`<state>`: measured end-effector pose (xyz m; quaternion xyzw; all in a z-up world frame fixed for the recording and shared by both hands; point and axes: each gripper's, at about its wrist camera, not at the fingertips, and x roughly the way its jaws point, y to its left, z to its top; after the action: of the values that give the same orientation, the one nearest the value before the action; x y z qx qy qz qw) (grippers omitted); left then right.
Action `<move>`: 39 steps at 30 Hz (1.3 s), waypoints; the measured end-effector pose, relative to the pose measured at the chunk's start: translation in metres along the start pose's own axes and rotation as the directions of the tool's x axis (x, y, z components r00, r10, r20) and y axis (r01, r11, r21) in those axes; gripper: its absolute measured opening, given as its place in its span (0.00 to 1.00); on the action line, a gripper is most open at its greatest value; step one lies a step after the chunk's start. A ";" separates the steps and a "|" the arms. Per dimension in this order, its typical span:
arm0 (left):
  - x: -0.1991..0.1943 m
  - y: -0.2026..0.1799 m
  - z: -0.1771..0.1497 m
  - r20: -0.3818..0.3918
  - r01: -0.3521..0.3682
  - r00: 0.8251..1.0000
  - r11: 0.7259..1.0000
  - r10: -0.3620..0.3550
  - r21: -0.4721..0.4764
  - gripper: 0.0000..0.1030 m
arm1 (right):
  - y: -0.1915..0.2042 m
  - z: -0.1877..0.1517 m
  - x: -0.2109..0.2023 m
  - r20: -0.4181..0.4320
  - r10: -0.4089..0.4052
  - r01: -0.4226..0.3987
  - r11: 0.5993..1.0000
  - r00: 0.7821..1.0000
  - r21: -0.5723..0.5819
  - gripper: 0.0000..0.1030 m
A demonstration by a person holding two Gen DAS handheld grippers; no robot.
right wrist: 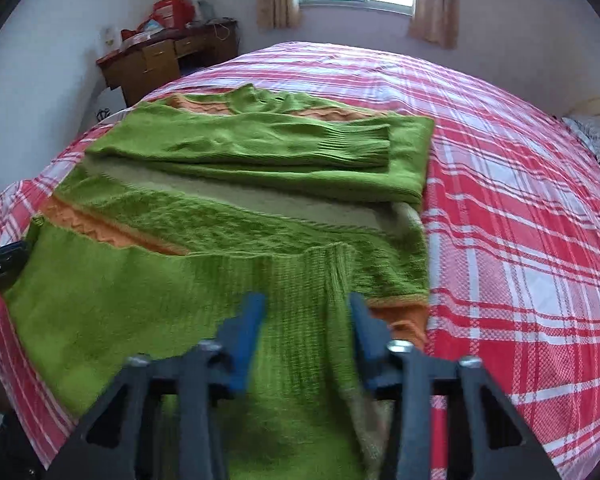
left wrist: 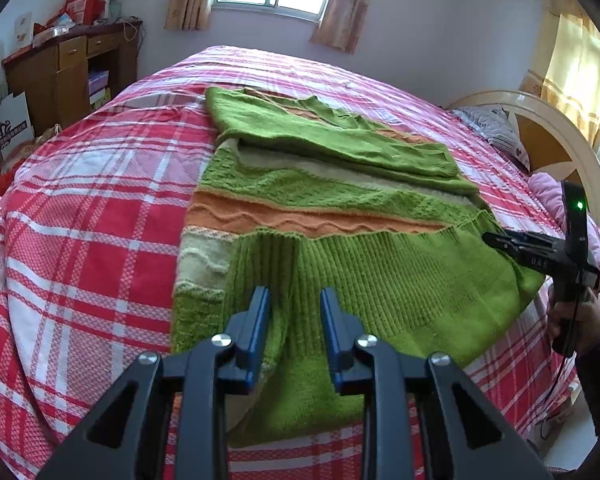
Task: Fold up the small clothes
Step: 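Grasp the striped sweater edge with the right gripper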
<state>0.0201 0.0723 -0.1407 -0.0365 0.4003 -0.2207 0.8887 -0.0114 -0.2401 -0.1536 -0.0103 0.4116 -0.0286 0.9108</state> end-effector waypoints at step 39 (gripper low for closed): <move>-0.004 0.014 0.005 0.034 -0.139 0.990 0.990 0.139 0.005 0.39 | 0.000 -0.037 -0.048 0.069 -0.120 0.113 0.989 0.990 0.093 0.08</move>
<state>0.0266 0.0857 -0.1375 -0.0087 0.3863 -0.1591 0.9085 -0.0711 -0.2371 -0.1420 0.0053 0.3746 -0.0998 0.9218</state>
